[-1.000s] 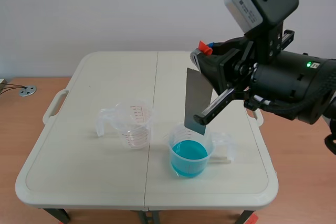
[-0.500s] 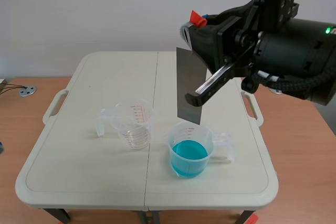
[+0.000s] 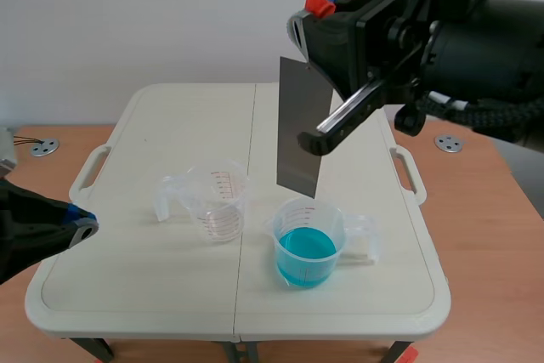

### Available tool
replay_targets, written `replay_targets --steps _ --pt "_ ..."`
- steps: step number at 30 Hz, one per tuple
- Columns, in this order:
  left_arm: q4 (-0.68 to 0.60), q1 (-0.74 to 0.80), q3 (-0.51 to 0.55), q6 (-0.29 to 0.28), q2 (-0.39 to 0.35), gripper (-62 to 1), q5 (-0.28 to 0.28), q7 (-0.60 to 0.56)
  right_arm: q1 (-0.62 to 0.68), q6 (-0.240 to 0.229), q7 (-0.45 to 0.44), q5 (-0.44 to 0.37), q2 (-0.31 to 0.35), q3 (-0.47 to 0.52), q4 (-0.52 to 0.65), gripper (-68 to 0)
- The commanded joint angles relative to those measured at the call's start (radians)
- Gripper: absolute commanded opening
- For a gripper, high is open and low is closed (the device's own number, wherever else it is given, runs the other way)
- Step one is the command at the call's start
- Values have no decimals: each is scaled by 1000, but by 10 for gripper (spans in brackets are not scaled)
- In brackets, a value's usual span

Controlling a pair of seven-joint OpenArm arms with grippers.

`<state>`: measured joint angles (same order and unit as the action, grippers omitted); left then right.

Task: Hold the metal plate by the orange handle, dip it into the blue solution, take it out and point at it, then put the plate back in the beaker on the left.
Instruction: 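Raise the plate and point at it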

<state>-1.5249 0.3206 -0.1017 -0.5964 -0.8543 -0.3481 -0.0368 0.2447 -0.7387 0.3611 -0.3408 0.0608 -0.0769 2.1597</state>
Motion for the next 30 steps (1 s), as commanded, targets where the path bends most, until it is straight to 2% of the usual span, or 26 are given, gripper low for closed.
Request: replay_targets --steps 1,8,20,30 --pt "-11 -35 -11 -2 15 -591 -11 -3 -6 -7 -5 -26 0 3 34 -660" --pt "-11 -176 -124 -51 79 -591 -11 68 -6 -7 3 -39 0 3 35 -660" --pt "-10 -349 -293 -50 198 -590 -7 170 -6 -7 4 -39 0 3 35 -660" --pt "-7 -423 -340 -42 268 -591 -5 216 -6 -7 3 -38 0 3 35 -660"
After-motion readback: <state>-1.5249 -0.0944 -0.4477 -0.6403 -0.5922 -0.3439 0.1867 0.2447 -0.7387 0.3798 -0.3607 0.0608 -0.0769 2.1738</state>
